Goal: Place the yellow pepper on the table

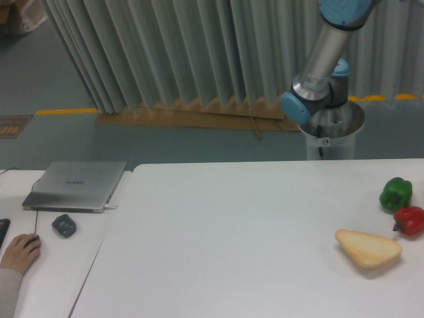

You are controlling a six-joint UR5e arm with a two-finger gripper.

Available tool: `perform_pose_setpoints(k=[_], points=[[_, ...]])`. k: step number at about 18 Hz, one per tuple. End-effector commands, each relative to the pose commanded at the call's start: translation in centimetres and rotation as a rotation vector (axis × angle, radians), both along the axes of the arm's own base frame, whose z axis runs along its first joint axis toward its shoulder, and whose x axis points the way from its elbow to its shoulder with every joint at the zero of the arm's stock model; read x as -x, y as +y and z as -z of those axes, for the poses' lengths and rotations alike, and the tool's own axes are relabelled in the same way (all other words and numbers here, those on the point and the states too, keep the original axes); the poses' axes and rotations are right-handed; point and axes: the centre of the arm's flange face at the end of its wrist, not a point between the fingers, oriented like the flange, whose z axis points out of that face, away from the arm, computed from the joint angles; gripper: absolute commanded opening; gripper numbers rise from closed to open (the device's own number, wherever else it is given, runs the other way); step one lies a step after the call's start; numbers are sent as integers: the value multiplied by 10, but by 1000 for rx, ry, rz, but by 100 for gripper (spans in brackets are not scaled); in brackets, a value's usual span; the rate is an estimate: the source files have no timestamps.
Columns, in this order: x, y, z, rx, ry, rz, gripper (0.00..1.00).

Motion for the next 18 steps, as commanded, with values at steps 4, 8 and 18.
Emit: perform_pose_setpoints(k=[4,8,18], points=[[-27,31,-20,-88,-60,-181,42],[-56,77,-34,-79,-59,-306,42],[-122,197,-46,-87,85,-549,42]])
